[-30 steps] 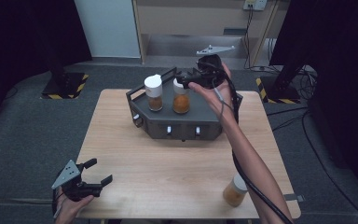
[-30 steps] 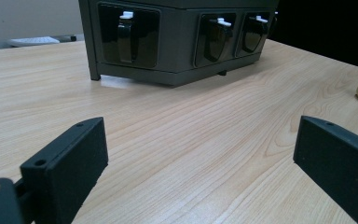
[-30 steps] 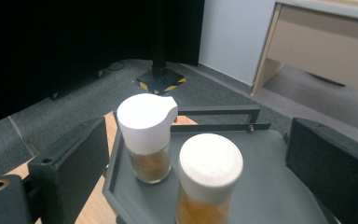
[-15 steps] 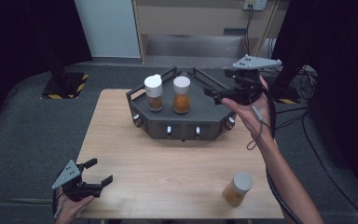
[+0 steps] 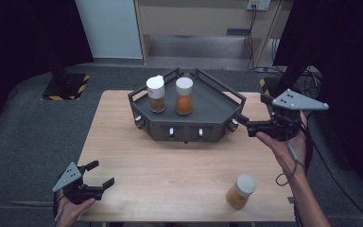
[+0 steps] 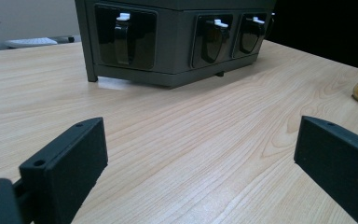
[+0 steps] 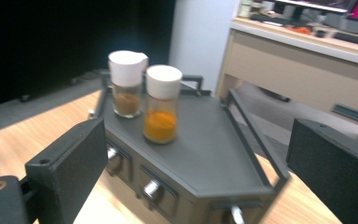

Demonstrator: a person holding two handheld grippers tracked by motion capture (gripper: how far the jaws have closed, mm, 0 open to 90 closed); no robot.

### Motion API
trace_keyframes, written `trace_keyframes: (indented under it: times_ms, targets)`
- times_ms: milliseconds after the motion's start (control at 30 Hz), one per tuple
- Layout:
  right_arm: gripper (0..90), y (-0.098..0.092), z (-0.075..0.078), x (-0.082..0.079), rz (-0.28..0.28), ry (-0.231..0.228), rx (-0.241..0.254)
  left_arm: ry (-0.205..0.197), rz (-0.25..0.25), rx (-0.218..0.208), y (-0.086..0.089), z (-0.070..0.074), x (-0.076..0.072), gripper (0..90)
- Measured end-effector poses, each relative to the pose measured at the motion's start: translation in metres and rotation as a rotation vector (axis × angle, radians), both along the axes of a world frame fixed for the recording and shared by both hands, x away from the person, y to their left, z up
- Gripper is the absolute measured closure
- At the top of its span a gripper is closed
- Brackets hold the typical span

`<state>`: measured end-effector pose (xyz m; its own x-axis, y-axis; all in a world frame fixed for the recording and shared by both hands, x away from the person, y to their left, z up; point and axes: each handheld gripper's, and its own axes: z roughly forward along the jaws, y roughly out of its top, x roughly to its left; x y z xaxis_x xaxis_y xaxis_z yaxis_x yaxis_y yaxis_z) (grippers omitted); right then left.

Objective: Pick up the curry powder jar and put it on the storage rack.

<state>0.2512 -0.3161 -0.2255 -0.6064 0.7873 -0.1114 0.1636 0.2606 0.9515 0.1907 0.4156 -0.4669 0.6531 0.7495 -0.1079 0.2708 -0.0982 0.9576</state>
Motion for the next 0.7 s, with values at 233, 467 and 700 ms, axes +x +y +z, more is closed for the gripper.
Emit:
trace_keyframes:
  times_ms: [233, 467, 700]
  targets:
    - [5.1, -0.015, -0.029, -0.033, -0.098, -0.012, 0.01, -0.001, -0.003, 0.003, 0.0, 0.0, 0.0, 1.5]
    - [5.3, -0.031, -0.067, -0.059, -0.194, 0.01, 0.045, -0.001, -0.004, 0.005, -0.001, 0.001, 0.0, 1.5]
    - [5.2, -0.049, -0.109, -0.076, -0.251, 0.064, 0.117, 0.001, -0.008, 0.009, -0.001, 0.001, 0.0, 1.5]
